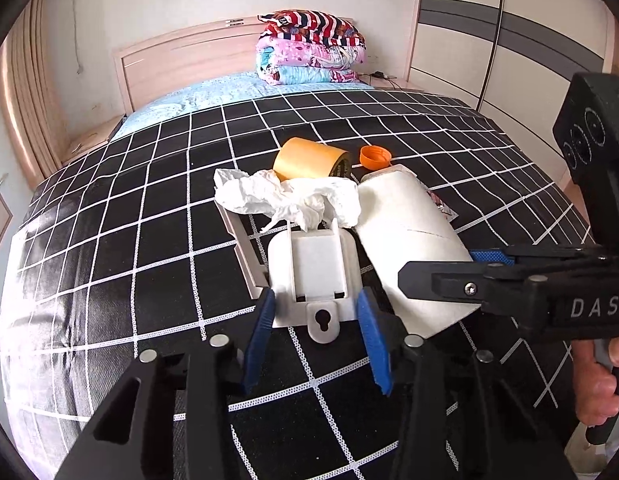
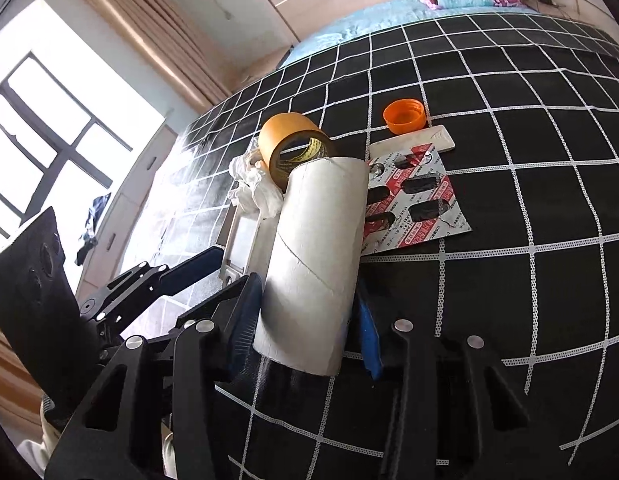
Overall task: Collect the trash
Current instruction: 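Grasp the white paper tube with the right tool while the left tool grasps the white plastic holder, then lift the paper tube and plastic holder off the sheet with both tools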
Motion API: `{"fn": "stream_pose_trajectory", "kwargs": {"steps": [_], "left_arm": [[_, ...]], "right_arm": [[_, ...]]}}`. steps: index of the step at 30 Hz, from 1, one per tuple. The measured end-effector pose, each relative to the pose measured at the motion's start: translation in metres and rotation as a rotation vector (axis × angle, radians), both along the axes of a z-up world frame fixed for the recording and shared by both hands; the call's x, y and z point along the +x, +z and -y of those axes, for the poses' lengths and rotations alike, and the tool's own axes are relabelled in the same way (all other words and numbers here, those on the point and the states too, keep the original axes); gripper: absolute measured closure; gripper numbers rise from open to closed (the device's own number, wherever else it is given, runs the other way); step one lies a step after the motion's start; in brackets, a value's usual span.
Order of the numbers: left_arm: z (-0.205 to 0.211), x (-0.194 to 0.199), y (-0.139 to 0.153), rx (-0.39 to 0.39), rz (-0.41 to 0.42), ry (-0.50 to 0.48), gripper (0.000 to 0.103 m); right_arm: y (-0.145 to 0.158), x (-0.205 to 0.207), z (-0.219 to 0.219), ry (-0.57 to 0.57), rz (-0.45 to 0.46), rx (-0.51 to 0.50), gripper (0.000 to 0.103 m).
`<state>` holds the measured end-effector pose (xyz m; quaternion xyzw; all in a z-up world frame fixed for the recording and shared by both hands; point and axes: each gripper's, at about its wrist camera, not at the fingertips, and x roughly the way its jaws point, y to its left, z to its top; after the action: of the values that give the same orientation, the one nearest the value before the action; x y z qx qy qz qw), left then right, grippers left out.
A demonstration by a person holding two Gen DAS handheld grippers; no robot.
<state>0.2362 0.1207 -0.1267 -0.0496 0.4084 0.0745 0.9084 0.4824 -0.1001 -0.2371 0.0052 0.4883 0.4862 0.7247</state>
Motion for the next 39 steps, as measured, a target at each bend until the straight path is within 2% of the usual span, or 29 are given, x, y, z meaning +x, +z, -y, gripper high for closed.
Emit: {"fn": "stream_pose_trajectory", "kwargs": {"steps": [2, 9, 11, 14, 15, 23, 33, 39], "left_arm": [[0.001, -0.003, 0.002, 0.006, 0.003, -0.006, 0.069], [0.002, -0.01, 0.002, -0.016, 0.0, -0.016, 0.069], [0.001, -0.008, 0.002, -0.028, 0.001, -0.014, 0.065], [-0.002, -0.003, 0.0, -0.064, -0.016, 0.008, 0.052], [-0.001, -0.002, 0.0, -0.064, -0.016, 0.012, 0.051], [0.007, 0.01, -0.005, -0.011, -0.038, -0.006, 0.051], [0.002, 0.022, -0.009, 0.015, -0.041, 0.025, 0.051], [0.005, 0.017, -0.008, 0.032, -0.041, 0.015, 0.051]], "right_arm": [[0.001, -0.001, 0.002, 0.002, -0.004, 0.004, 0.06], [0.002, -0.006, 0.011, 0.006, -0.007, 0.004, 0.06], [0.003, -0.008, 0.014, 0.005, -0.009, 0.008, 0.06], [0.005, -0.01, 0.019, -0.001, -0.005, 0.014, 0.06], [0.006, -0.01, 0.021, -0.002, -0.004, 0.016, 0.061], [0.007, -0.009, 0.023, -0.014, 0.002, 0.019, 0.064], [0.0, -0.012, 0.014, 0.016, 0.018, -0.003, 0.06], [-0.001, -0.011, 0.015, 0.033, 0.002, 0.024, 0.067]]}}
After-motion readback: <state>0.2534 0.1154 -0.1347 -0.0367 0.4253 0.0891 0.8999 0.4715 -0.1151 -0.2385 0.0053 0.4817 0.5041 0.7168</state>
